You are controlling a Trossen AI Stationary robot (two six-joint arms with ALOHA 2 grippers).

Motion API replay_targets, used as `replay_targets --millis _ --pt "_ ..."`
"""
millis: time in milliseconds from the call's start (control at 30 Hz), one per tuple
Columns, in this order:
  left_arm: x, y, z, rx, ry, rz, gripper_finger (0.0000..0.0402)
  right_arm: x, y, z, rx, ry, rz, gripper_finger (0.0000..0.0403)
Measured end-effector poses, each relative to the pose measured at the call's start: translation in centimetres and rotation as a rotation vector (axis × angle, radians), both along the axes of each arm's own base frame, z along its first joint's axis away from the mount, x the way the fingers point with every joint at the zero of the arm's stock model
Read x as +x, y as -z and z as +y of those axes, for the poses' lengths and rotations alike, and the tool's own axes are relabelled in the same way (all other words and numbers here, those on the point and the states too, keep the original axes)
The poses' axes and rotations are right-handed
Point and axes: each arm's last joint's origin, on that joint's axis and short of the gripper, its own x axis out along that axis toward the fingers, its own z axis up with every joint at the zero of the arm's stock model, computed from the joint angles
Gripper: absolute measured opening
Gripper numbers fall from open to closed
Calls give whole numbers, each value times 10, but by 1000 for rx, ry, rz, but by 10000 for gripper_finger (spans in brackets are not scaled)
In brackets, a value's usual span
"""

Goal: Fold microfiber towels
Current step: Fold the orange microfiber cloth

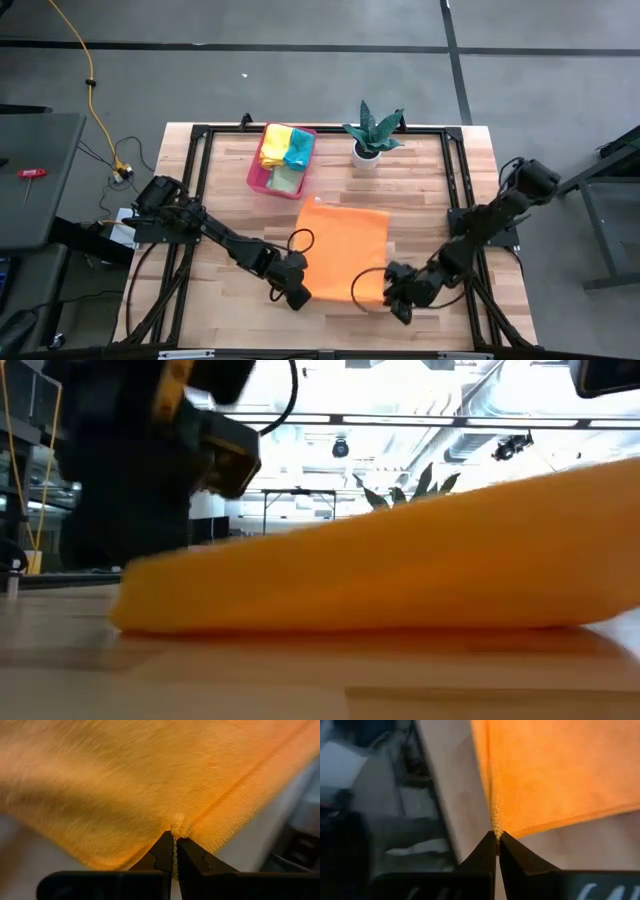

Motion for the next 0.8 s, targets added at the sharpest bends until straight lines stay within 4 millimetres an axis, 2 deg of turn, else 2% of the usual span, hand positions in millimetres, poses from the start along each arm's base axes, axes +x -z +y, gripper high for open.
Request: replay_targets --millis 233,500,667,800 --pt "2 -15 1 -57 38 -46 4 -4 12 18 65 -58 81 0" --pt "3 -28 17 -178 119 -42 5 -5 -7 14 145 -165 44 0" --pt "4 -29 22 -143 105 -59 5 -11 -3 8 80 -123 109 0" --pt "6 -20 20 -144 107 -34 5 -9 7 10 60 -114 134 0"
